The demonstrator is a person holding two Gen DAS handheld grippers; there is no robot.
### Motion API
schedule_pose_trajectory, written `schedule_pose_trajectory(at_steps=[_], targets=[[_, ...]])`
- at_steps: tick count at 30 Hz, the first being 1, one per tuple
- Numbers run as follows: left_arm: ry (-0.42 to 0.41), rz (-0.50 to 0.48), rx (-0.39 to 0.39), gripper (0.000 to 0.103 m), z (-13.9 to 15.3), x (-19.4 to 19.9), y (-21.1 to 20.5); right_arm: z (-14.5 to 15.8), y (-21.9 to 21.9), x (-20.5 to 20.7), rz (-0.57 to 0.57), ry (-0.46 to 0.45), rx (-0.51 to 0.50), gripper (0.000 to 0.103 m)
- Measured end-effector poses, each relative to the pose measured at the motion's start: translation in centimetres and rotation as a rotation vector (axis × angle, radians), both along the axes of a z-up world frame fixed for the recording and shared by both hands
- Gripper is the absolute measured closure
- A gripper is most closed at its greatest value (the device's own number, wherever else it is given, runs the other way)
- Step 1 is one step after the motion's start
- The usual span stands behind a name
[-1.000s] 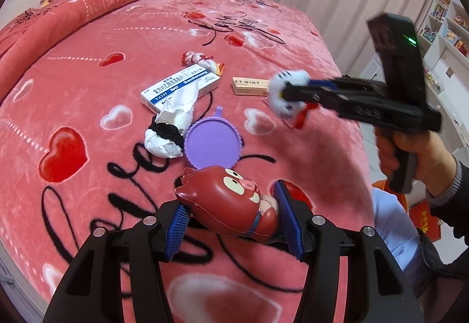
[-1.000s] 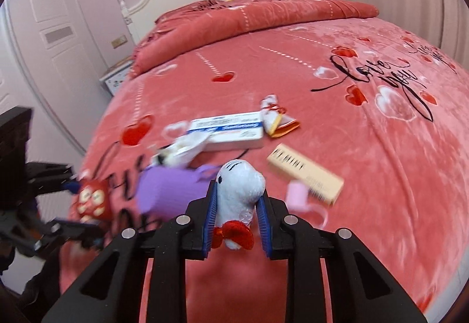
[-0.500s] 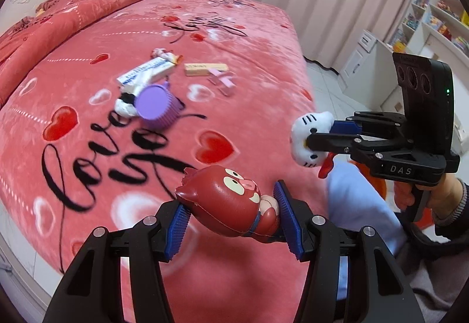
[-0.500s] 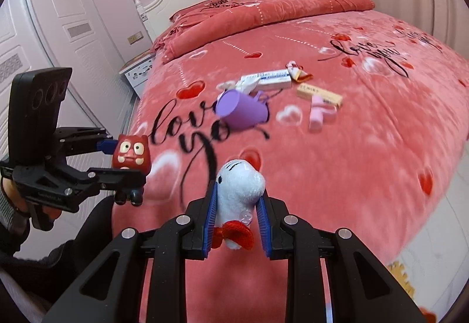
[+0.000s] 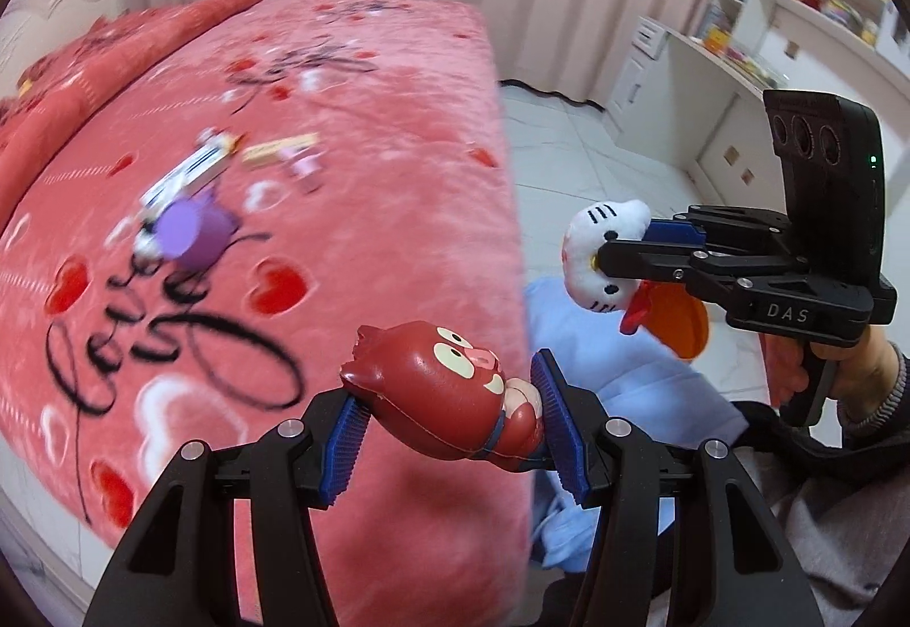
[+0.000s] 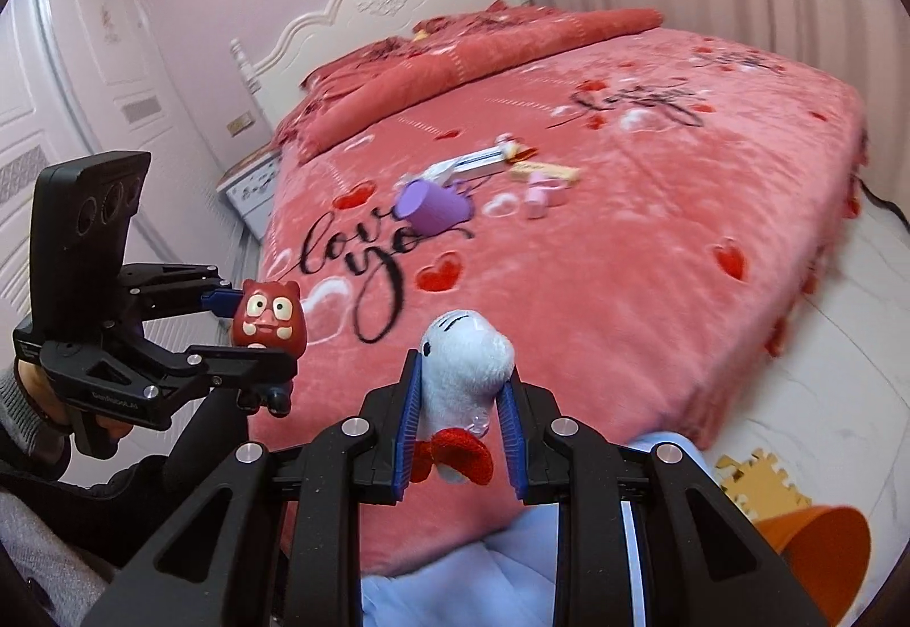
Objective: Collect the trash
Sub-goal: 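Carry the red figure and white plush in both tools to the orange bin, then open the left tool to drop the red figure into the bin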
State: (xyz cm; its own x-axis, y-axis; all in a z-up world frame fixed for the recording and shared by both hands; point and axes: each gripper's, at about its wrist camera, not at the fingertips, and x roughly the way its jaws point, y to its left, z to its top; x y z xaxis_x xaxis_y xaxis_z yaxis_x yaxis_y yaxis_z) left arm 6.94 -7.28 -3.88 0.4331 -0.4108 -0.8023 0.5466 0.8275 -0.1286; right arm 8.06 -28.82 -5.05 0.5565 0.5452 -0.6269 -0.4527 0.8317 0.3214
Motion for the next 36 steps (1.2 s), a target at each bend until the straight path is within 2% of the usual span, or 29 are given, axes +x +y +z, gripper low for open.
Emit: schedule_pose_trajectory(at_steps=[9,21,27,36], targets=[[-0.022,-0.205,0.013,0.046,0.2,0.6,-9.3,0.4,-10.3,-3.5,-0.212,-0.020,0.001,0.077],[0.003,-0.474,0.013,0.046,-1.4,1.3,-22.0,-1.4,-23.4,-8.1,-0.492,0.012,-0.019,0.077],[0.036,-0.565,0.019,0.045,-2.9,1.6,-27.2,-3.1,-28.9,-9.5,-0.612,0.045,-0.022,0.077],[0.104,-0.656,0.032,0.045,-5.7,2.1,-33.2,-6.0,-33.7,-10.8,-0.718,0.098,-0.015,0.077]])
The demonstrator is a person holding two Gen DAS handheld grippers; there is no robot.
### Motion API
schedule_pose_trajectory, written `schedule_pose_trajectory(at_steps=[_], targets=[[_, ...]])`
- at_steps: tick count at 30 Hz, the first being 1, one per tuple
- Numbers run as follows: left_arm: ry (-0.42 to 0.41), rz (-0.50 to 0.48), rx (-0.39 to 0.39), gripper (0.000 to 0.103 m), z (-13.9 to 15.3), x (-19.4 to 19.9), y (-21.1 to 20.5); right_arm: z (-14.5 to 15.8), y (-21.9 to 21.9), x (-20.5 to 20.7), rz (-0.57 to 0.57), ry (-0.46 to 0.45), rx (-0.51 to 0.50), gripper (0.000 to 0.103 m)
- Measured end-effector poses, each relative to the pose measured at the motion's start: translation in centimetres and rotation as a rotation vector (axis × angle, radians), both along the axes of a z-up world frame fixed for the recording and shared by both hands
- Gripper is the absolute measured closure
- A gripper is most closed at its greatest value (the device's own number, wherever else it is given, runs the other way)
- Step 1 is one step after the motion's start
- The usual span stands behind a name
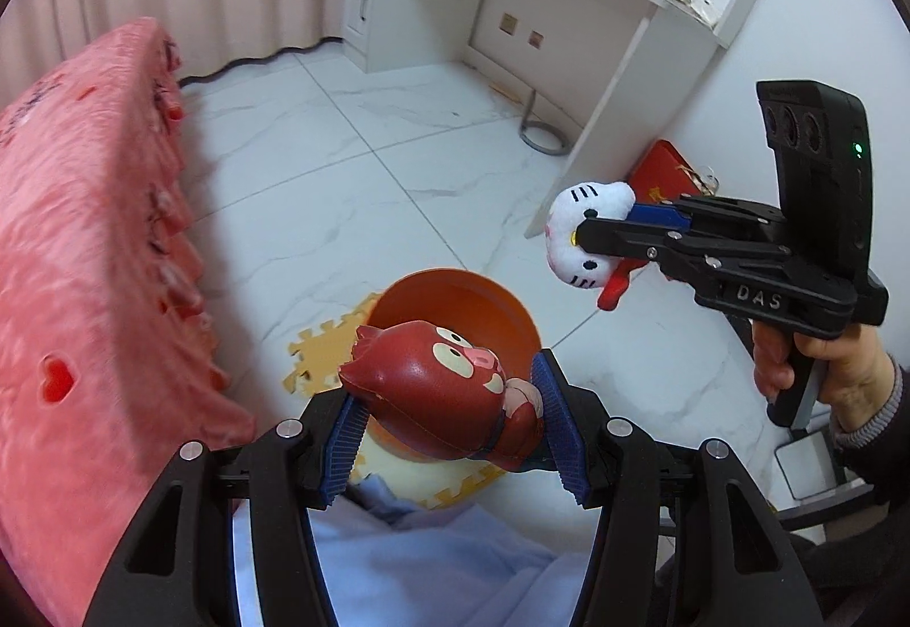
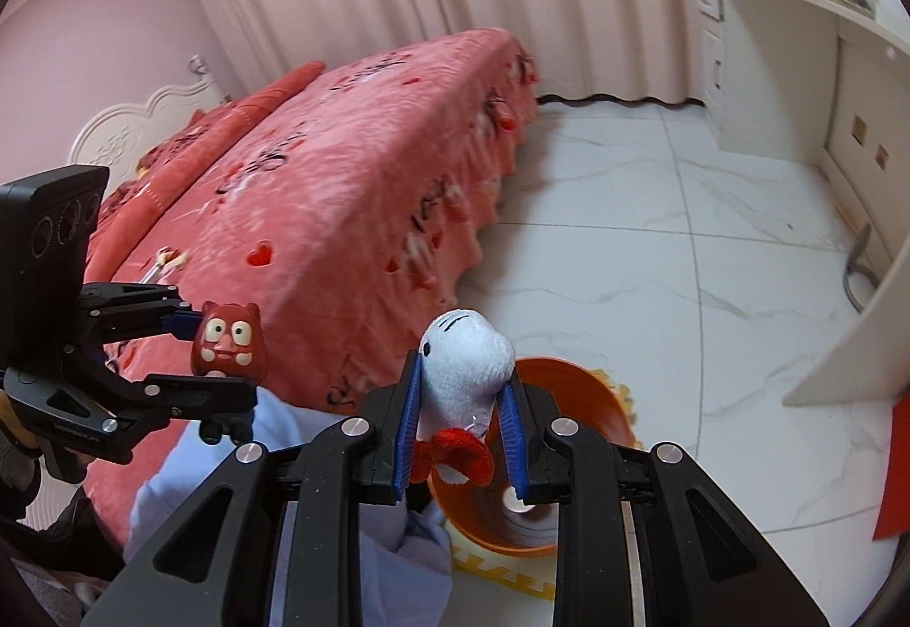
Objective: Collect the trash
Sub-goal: 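Open the left tool to drop the red figure into the bin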
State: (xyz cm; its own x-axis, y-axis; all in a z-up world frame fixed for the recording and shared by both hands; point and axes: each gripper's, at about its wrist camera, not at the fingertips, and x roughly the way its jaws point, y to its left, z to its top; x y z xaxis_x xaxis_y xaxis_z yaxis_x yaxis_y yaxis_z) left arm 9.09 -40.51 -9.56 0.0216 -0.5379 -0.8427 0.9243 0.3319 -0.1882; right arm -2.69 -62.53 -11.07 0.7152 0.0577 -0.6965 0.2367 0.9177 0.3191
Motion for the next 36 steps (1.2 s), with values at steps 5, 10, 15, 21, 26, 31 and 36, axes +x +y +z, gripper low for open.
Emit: schedule_pose_trajectory(at_steps=[5,10,15,21,26,31,36], targets=[[0.035,-0.033,0.016,0.045,-1.3,0.5,-2.8,-1.7,-1.8,-0.2,-0.050,0.017,0.025,0.077],[0.051,-0.066,0.035,0.043,-2.4,0.4,-5.1,-2.5,-2.5,-0.2,-0.070,0.023,0.040,0.077],[0.058,-0.078,0.065,0.041,-3.5,0.7,-6.3,-3.0,-3.1,0.0,-0.080,0.025,0.043,0.077],[0.047,-0.058,0.099,0.038,-4.5,1.3,-7.2,-3.3,-3.0,0.4,-0.082,0.028,0.046,0.077],[0.042,-0.046,0.114,0.033,-4.9,1.4,-7.4,-3.4,-2.9,0.7,-0.069,0.030,0.049,0.077],[0.036,-0.036,0.103,0.024,-4.6,1.3,-7.4,-3.5,-2.7,1.2,-0.060,0.033,0.049,0.076],[0.042,-0.030,0.098,0.024,-4.6,1.6,-7.2,-3.5,-2.4,1.8,-0.049,0.037,0.043,0.076]])
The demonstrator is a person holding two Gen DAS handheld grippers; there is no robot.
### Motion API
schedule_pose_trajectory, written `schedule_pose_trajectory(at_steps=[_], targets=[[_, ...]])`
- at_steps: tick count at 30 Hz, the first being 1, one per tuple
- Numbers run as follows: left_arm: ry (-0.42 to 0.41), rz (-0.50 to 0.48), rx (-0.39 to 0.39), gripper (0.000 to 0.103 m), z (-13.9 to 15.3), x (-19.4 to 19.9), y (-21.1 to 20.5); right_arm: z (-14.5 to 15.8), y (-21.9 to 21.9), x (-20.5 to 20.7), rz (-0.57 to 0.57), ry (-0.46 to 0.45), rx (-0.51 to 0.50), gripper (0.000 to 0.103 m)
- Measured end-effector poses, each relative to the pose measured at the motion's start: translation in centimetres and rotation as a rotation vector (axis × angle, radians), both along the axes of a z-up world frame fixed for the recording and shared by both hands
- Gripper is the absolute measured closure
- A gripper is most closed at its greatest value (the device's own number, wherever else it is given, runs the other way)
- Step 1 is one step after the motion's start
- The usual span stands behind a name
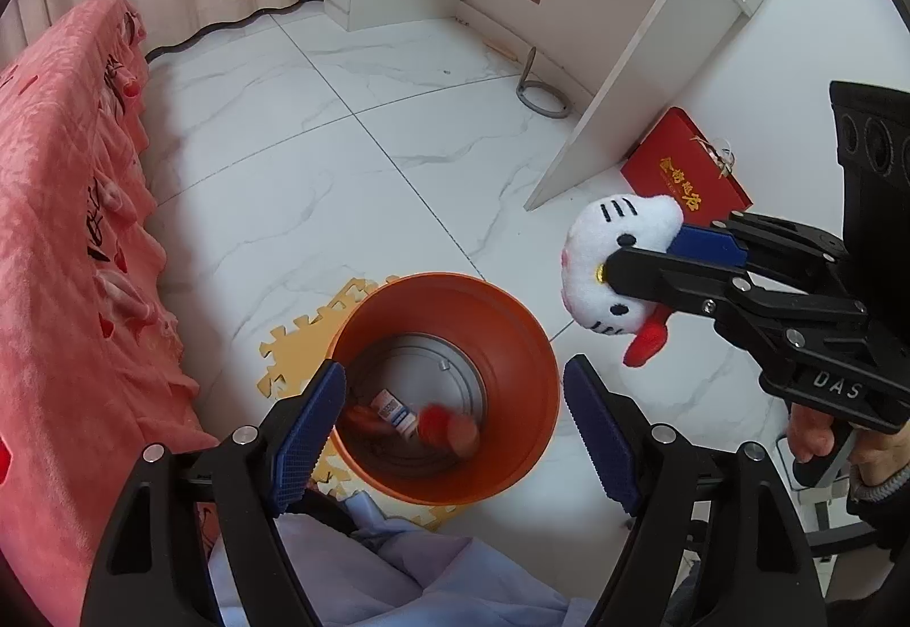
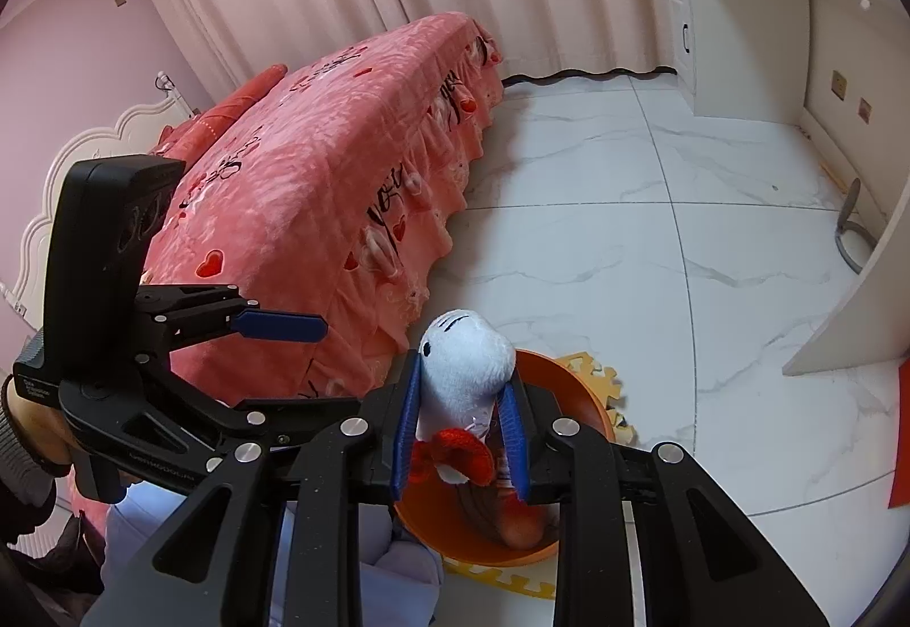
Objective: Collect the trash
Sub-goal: 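Open the left tool to drop the red figure into the bin, then open the right tool to drop the Hello Kitty plush into the bin, then move both open tools back over the bed toward the remaining items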
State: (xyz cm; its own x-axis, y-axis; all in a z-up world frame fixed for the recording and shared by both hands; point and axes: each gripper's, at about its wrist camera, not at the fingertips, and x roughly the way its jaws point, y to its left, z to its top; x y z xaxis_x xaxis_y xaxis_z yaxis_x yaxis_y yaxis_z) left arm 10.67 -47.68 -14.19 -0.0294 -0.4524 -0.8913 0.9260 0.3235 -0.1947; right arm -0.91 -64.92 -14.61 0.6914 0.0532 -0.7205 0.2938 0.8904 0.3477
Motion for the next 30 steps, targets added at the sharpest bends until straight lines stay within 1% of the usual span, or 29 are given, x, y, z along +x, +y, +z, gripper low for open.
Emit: schedule_pose_trajectory(at_steps=[7,10,12,13,14,20,28,30], targets=[[-0.002,0.023,0.008,0.024,0.0,0.7,0.9,0.0,0.5,1.2,0.023,0.008,-0.012,0.073],[-0.005,0.034,0.009,0.024,0.1,0.9,1.2,-0.1,0.6,1.6,0.019,0.009,-0.010,0.069],[-0.006,0.041,0.012,0.024,0.1,1.1,1.3,-0.2,0.5,1.8,0.015,0.012,-0.003,0.063],[-0.005,0.042,0.013,0.024,0.1,1.2,1.4,-0.2,0.5,1.9,0.013,0.014,-0.004,0.052],[-0.005,0.044,0.014,0.024,0.1,1.2,1.5,-0.2,0.5,1.9,0.008,0.015,-0.008,0.045],[-0.001,0.057,0.014,0.024,0.0,1.3,2.0,-0.1,0.7,2.0,0.017,0.017,-0.007,0.045],[-0.007,0.065,0.013,0.024,0.2,1.4,2.7,0.7,1.0,2.0,0.027,0.017,-0.013,0.045],[-0.009,0.067,0.014,0.022,0.3,1.4,2.9,1.0,1.3,2.1,0.035,0.016,-0.015,0.044]])
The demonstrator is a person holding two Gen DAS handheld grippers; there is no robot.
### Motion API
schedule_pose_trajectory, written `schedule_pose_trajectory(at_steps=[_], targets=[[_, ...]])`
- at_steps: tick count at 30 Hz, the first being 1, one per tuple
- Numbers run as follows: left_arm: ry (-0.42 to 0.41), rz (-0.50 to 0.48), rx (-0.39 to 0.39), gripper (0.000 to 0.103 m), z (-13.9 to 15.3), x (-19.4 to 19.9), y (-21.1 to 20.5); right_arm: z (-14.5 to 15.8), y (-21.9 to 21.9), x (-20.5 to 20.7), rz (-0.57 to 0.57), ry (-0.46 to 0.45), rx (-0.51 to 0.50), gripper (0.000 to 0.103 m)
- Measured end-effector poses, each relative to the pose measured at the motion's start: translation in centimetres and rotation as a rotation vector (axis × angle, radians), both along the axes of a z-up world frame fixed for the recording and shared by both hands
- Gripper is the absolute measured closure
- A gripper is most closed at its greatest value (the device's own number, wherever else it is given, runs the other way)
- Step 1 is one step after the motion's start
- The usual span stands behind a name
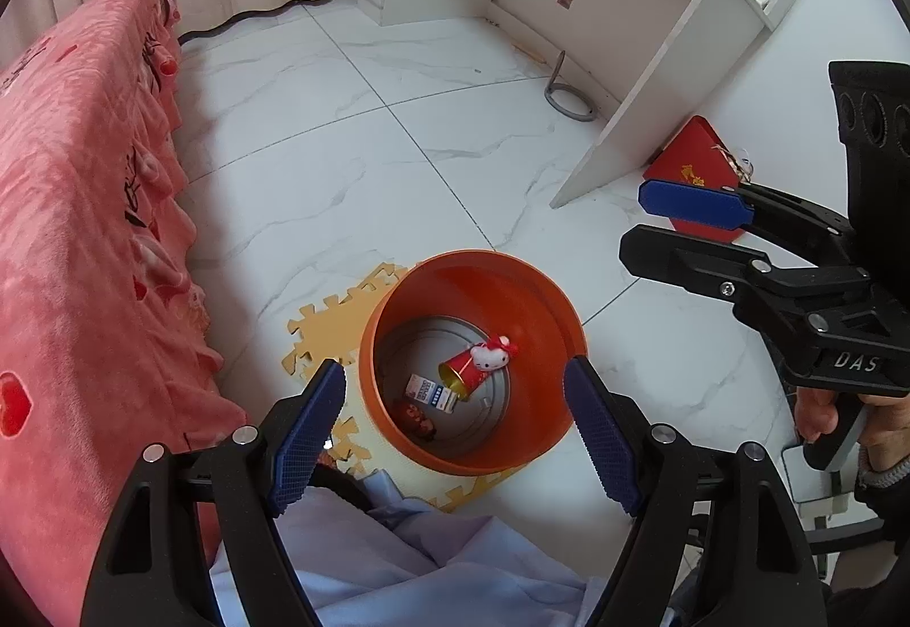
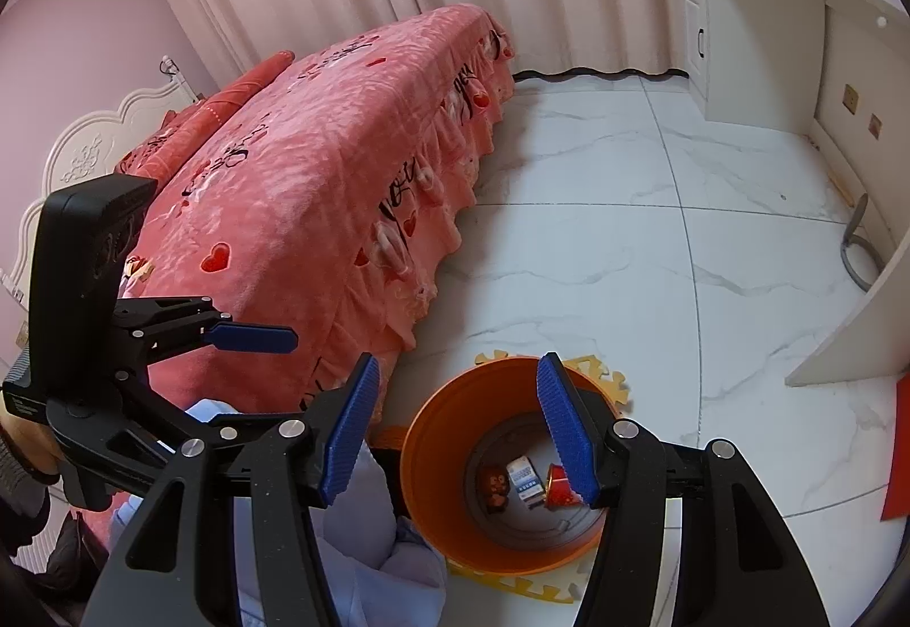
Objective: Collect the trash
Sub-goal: 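Move both open tools back over the bed toward the remaining items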
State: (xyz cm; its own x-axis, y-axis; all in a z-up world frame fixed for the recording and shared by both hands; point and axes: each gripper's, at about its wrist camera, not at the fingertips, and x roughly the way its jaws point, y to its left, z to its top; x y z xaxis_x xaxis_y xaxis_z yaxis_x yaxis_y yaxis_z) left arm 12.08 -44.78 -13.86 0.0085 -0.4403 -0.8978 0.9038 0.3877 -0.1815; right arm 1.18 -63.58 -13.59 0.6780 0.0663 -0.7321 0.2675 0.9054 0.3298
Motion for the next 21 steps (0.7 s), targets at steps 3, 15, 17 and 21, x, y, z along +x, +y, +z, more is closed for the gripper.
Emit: schedule_pose_trajectory(at_steps=[3,15,17,21], targets=[[-0.017,0.012,-0.009,0.015,0.4,-0.1,0.6,0.4,0.6,0.0,0.012,-0.003,-0.006,0.042],[-0.074,0.079,-0.039,0.011,3.1,-0.3,4.9,3.1,5.0,0.2,0.093,-0.024,-0.026,0.030],[-0.087,0.094,-0.041,0.007,3.6,-0.4,6.0,3.6,6.0,0.4,0.106,-0.030,-0.029,0.026],[-0.120,0.130,-0.048,0.006,4.7,-0.6,8.4,4.6,8.2,0.9,0.142,-0.043,-0.039,0.023]])
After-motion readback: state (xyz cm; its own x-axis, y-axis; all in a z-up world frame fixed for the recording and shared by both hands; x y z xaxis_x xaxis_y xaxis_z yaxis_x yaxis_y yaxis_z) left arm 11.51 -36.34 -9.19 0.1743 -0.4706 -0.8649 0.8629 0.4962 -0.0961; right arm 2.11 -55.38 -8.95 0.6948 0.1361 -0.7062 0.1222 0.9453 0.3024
